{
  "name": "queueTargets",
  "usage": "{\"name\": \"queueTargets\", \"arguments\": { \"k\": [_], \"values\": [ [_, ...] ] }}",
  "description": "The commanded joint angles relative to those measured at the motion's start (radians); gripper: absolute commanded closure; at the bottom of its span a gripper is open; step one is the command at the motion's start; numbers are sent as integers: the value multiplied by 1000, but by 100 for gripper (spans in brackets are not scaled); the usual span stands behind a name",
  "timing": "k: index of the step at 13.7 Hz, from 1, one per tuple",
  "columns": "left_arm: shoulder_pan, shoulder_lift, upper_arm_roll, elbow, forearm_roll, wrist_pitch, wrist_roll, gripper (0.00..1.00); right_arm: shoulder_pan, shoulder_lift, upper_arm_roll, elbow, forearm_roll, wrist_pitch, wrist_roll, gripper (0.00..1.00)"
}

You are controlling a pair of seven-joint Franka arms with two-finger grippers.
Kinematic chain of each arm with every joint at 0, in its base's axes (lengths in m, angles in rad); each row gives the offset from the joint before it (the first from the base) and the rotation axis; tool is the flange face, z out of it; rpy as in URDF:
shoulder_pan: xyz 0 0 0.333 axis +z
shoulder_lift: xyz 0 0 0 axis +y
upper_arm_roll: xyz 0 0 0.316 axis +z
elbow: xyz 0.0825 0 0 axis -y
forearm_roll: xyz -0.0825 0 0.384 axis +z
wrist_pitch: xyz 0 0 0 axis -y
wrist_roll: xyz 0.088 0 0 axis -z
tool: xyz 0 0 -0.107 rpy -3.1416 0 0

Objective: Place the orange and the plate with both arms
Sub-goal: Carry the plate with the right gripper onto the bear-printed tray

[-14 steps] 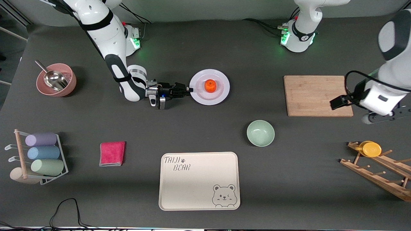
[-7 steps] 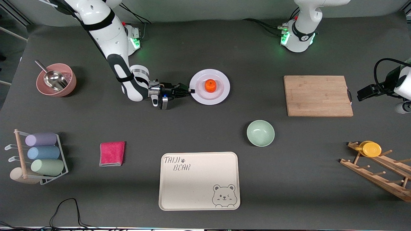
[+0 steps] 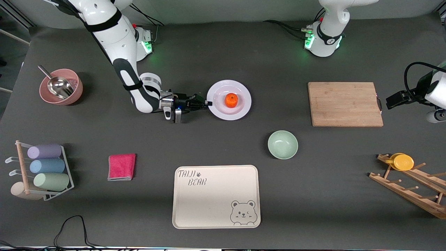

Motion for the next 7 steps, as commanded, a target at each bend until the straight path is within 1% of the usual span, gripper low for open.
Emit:
{"name": "queueTargets", "arguments": {
  "k": [1, 2, 3, 4, 6, 7],
  "values": [
    [12, 19, -15, 45, 16, -19, 11, 0, -46, -128, 6, -1, -46, 4, 116, 100],
    [12, 44, -16, 82, 16, -24, 5, 0, -74, -155, 6, 19, -93, 4, 174, 100],
    [10, 50, -16, 97, 15, -27, 5, 0, -91, -177, 6, 32, -129, 4, 223, 100],
    [9, 53, -16, 100, 15, -30, 7, 0, -103, -185, 6, 46, -143, 4, 245, 100],
    [16, 53, -15, 97, 2, -50, 10, 0, -120, -167, 6, 88, -145, 4, 248, 100],
    [13, 47, -15, 90, 8, -44, 11, 0, -135, -130, 4, 130, -146, 4, 250, 100]
  ]
}}
